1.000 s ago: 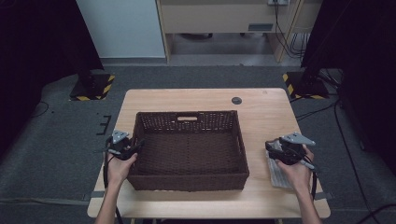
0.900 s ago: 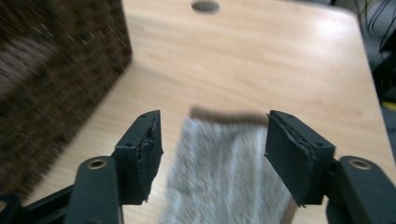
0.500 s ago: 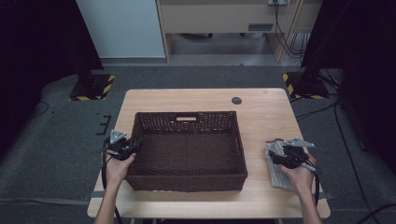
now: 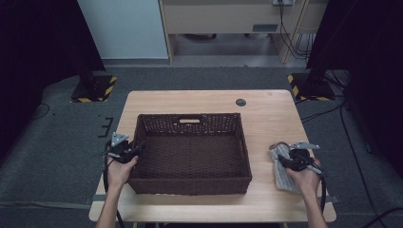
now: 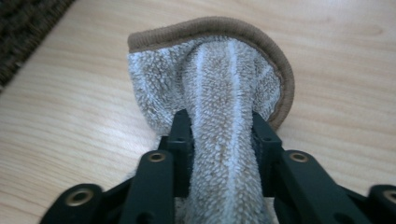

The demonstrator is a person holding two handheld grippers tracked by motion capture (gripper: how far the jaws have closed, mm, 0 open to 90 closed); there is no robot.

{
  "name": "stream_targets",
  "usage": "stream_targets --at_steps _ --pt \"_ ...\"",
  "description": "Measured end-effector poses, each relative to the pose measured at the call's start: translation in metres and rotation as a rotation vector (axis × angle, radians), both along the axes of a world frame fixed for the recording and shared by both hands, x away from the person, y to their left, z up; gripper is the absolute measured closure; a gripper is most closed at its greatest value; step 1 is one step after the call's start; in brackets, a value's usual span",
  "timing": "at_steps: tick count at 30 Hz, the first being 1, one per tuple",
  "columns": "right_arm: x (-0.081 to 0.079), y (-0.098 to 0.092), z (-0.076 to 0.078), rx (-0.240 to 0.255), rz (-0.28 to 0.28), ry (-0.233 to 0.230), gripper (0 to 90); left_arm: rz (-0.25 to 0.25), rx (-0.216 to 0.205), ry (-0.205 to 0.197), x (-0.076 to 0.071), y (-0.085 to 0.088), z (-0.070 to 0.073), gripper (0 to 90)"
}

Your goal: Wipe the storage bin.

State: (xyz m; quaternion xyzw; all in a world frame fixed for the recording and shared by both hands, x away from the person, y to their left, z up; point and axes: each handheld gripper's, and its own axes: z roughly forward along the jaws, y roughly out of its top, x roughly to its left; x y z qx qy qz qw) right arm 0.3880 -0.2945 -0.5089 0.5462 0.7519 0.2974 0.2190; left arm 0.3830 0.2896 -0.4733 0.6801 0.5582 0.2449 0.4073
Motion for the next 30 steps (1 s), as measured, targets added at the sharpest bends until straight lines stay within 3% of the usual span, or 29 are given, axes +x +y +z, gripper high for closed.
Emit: stream_targets --at_steps 3,7,8,9,15,21,24,30 --pt "0.001 0.004 0.008 0.034 0.027 -0.043 70.2 0.003 0.007 0.003 0.0 -0.001 0.001 60.7" --pt "0.003 0.012 0.025 0.156 0.074 -0.147 70.2 0.009 0.003 0.004 0.0 -0.001 0.001 61.7" --pt "0.003 0.012 0.025 0.156 0.074 -0.147 70.2 0.009 0.003 0.004 0.0 -0.001 0.001 61.9" --pt "0.005 0.018 0.034 0.227 0.104 -0.194 70.2 0.011 0.001 0.003 0.0 -0.001 0.001 62.1" --pt "0.016 0.032 0.053 0.349 0.152 -0.268 70.2 0.011 -0.005 0.004 0.001 -0.004 0.001 63.5" --pt "0.03 0.044 0.065 0.435 0.17 -0.321 70.1 0.009 -0.005 0.004 -0.001 -0.01 0.001 64.4" --pt "0.039 0.052 0.068 0.451 0.177 -0.33 70.1 0.009 -0.005 0.003 -0.001 -0.011 0.001 64.5" --pt "0.053 0.066 0.055 0.469 0.173 -0.315 70.0 0.005 -0.003 0.005 -0.001 -0.015 0.001 64.3"
